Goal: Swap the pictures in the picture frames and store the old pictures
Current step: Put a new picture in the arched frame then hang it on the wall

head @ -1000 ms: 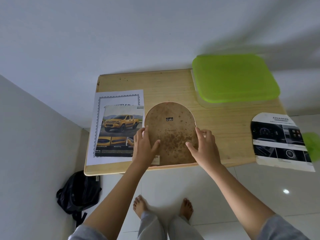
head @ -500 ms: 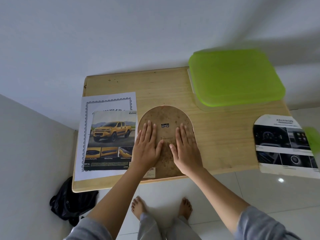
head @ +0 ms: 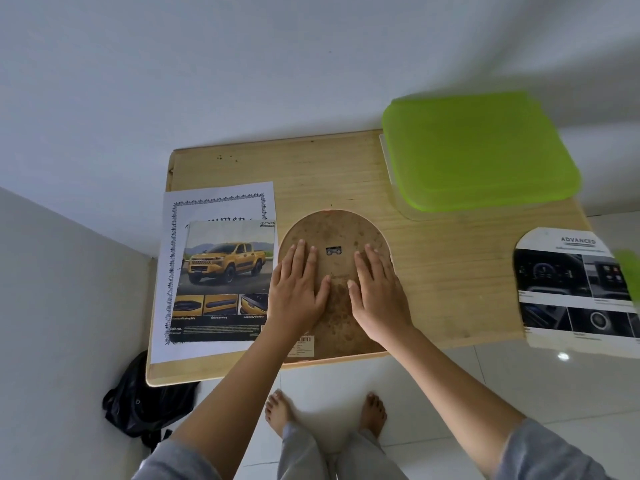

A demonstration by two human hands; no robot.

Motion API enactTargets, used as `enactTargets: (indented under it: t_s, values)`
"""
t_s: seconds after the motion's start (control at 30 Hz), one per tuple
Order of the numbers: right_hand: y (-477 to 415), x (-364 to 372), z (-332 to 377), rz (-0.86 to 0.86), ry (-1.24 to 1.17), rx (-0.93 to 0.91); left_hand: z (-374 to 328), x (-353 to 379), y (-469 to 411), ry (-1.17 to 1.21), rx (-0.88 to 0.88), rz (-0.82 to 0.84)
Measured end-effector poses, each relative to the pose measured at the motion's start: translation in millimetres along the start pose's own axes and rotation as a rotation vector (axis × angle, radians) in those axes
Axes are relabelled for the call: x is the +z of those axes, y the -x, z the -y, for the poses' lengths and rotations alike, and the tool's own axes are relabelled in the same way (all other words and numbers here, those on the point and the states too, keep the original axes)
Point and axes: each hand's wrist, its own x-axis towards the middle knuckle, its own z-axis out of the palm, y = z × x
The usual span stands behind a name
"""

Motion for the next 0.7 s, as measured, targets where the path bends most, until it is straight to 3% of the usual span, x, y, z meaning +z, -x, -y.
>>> enactTargets:
  t_s: [0.23,0.4,0.7]
  values:
    - [-35,-10,1,-0.024,-0.086,-0.075,-4,-6,-25,-0.017,0.022,0.048]
    - [-39,-1,-5,0.015,0.016,-0.088,-4,-3,-27,-0.027,0.031,0.066]
    - [-39,-7,-8,0.107,-0.017,-0.093,-7,-8,-27,-0.008,0.001,0.120]
